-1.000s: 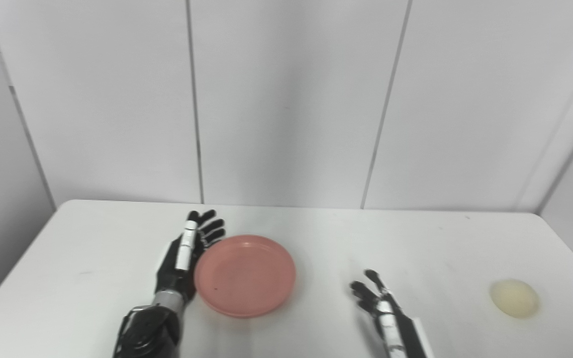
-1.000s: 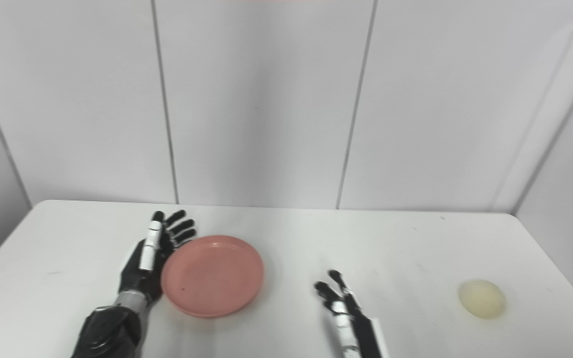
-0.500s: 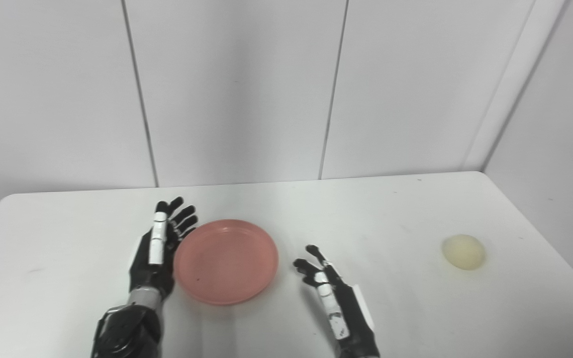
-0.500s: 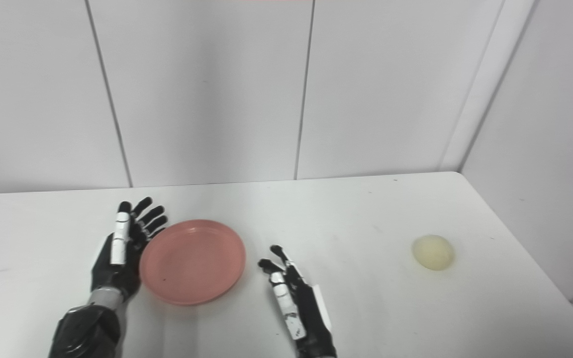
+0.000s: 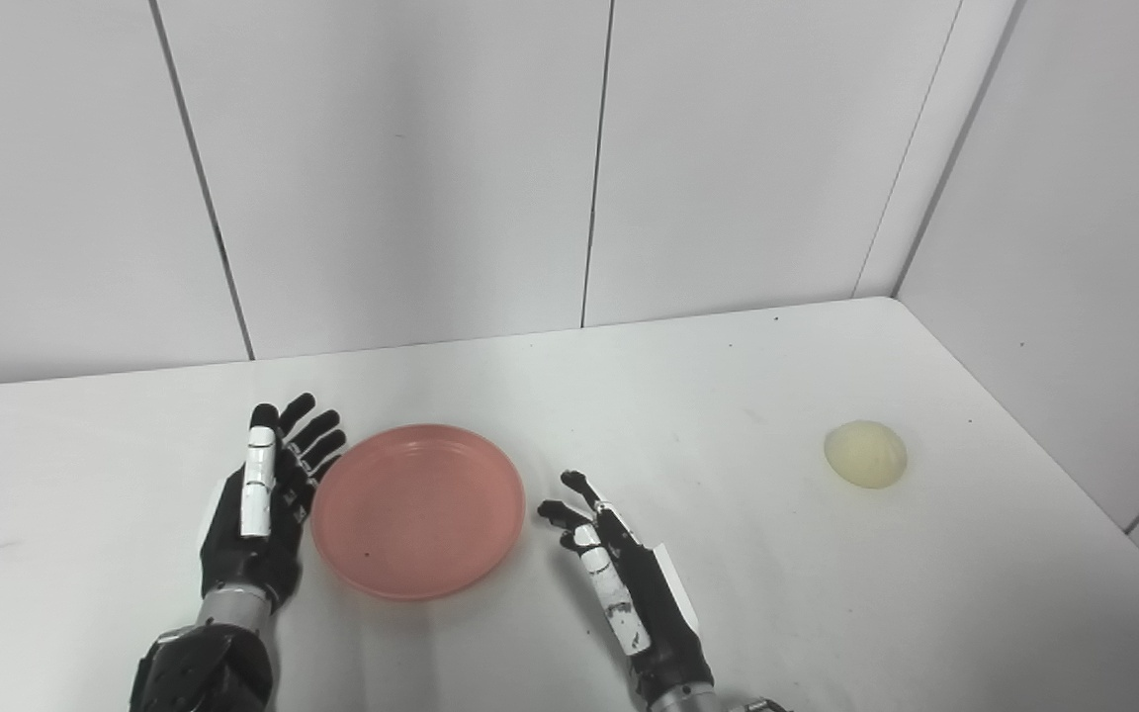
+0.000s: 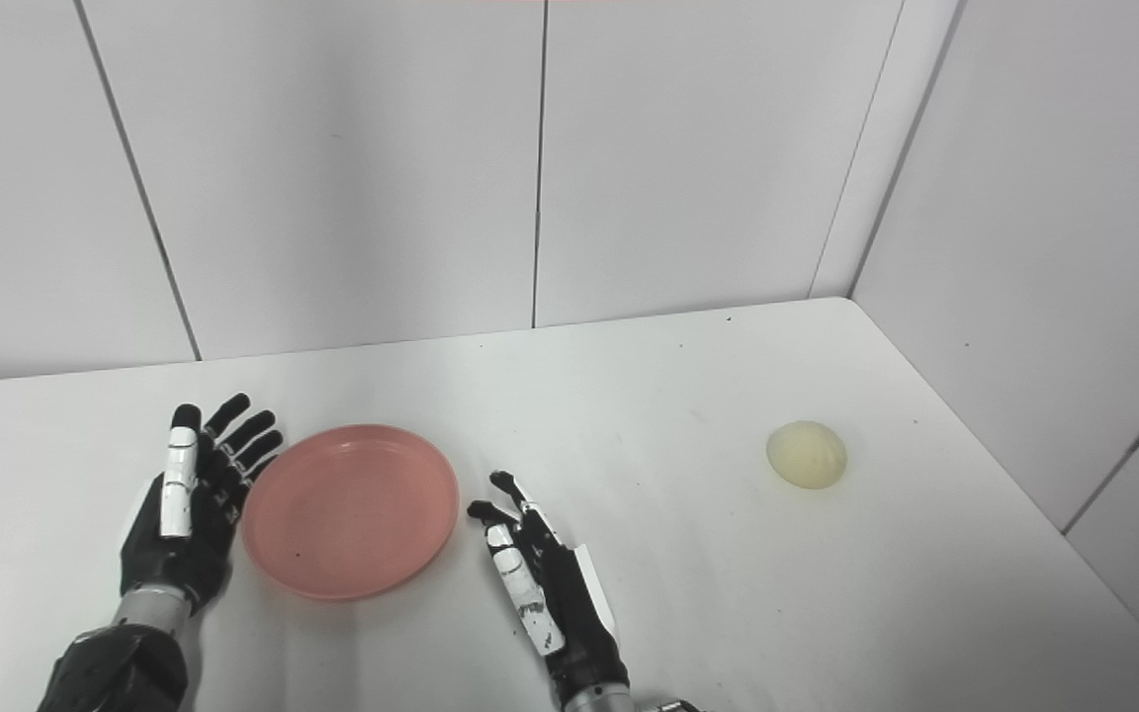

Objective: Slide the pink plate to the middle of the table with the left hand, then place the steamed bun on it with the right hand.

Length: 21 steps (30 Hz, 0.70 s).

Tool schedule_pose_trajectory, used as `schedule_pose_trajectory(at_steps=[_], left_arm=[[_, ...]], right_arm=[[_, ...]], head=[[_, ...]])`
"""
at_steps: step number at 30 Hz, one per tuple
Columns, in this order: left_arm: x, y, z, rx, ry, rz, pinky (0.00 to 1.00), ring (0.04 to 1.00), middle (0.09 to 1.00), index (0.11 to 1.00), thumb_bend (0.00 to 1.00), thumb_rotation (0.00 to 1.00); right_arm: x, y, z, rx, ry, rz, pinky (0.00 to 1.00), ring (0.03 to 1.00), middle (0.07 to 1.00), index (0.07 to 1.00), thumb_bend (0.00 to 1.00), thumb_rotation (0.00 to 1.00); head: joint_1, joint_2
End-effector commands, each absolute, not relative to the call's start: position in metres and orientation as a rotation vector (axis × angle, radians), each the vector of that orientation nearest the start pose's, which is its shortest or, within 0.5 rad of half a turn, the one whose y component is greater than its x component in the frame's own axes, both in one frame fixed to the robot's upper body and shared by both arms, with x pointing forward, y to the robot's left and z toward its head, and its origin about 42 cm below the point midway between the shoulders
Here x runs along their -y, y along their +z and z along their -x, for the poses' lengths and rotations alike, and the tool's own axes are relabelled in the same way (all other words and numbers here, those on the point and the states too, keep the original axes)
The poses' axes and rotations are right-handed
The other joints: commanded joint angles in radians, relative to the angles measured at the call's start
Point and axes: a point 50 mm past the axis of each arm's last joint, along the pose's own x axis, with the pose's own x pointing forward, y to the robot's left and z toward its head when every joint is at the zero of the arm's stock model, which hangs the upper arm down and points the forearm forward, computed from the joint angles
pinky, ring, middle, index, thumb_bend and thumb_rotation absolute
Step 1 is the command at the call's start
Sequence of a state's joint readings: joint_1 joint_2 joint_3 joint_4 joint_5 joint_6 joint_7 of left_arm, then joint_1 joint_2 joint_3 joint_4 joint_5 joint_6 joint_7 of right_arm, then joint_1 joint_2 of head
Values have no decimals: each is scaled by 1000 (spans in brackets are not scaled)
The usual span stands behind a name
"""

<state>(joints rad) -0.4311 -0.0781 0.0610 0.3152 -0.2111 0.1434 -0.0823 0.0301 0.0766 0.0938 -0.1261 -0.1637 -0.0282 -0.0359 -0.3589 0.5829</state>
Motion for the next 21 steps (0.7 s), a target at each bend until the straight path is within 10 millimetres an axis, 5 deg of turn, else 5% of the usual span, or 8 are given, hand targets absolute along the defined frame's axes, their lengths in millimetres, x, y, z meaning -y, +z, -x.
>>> schedule_pose_trajectory(at_steps=[1,9,12,17,21], left_arm=[[-138,154,-414,-24,-228,296,835,840,825,830,734,906],[-138,149,-415,-34,-221,308,844,848,833,840,733,901],[-137,148,-416,-31,-219,307,849,848,831,843,739,901],[-135,146,-417,-31,-218,309,847,844,828,837,735,901],[-133,145,-419,-33,-213,310,836,838,822,831,719,903]], right_arm=[[162,134,-272,157,33,71,858,855,805,903,578,1000],[166,132,-272,247,-10,162,787,832,847,876,529,1000],[172,139,-271,292,-59,214,755,826,875,849,590,1000],[206,179,-278,397,-183,268,748,821,864,862,766,951],[239,198,-287,446,-279,374,777,836,859,875,774,960]], head=[[0,-2],[-9,-15],[-11,-19],[-11,-29],[-13,-37]])
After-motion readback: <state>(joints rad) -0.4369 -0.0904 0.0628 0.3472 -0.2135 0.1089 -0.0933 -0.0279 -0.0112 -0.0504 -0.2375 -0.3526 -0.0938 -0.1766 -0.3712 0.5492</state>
